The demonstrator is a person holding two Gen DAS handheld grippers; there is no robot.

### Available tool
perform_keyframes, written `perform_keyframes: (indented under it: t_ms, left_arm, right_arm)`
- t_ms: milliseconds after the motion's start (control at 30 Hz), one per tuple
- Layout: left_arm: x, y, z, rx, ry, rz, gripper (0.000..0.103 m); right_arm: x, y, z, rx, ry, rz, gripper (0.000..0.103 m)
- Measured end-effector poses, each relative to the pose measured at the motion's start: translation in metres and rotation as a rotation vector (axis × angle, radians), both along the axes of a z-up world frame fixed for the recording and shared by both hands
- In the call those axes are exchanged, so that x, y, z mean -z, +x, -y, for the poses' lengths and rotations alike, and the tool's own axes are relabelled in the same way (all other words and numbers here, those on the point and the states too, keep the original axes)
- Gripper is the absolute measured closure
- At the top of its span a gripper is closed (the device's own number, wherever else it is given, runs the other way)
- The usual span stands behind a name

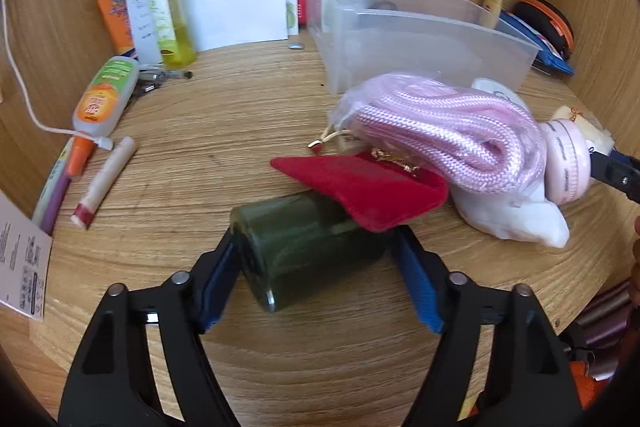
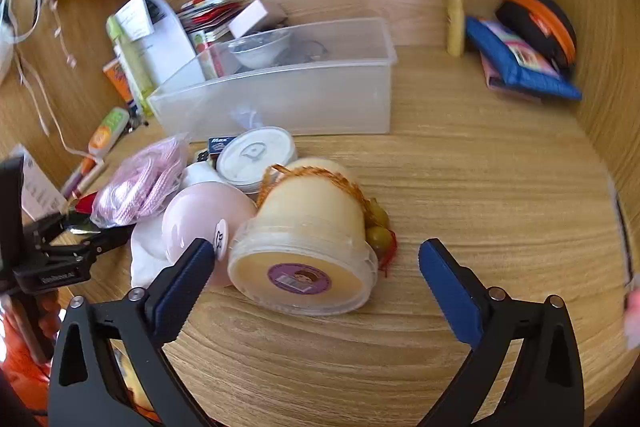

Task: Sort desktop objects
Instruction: 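Grasp the green glass bottle with the left tool while the right tool grasps the cream tub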

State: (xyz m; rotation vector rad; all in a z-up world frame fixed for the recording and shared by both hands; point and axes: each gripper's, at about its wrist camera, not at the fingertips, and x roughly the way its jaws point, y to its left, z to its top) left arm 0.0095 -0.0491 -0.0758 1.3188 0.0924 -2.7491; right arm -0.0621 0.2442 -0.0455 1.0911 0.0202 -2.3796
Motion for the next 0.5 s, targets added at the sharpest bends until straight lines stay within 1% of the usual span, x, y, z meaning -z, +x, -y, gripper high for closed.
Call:
perform_keyframes:
  t_ms: [67,133,200,300,400,500]
  left_arm:
    - [-0.001,0.001,0.003,-0.010,0.005,-0.004,0.037]
    - [-0.002,0.001,0.007,-0.022,0.014,-0.003,0.040]
    - [-0.003,0.002,0.011,-0.027,0.042,-0.003,0.040]
    - [-0.004,0.005,0.014,-0.024,0.066,0.000,0.040]
    - [-0.005,0.009,0.014,0.001,0.095,0.008,0.040]
    - [-0.006,0.009,0.011,0.020,0.108,0.012,0.035]
  right_arm:
    - [0.000,0.000,-0.005,0.006,-0.022,0.008,0.007]
    - [-0.001,0.003,-0.006,0.010,-0.008,-0.006,0.007]
    - [-0.002,0.006,-0.006,0.003,0.011,-0.014,0.007]
    - [-0.008,0.014,-0.010,-0.015,0.008,-0.031,0.007]
    - [-0.010,0.019,-0.013,-0.006,0.048,-0.052,0.007]
    - [-0.005,0.020,-0.010,-0.015,0.096,-0.049,0.007]
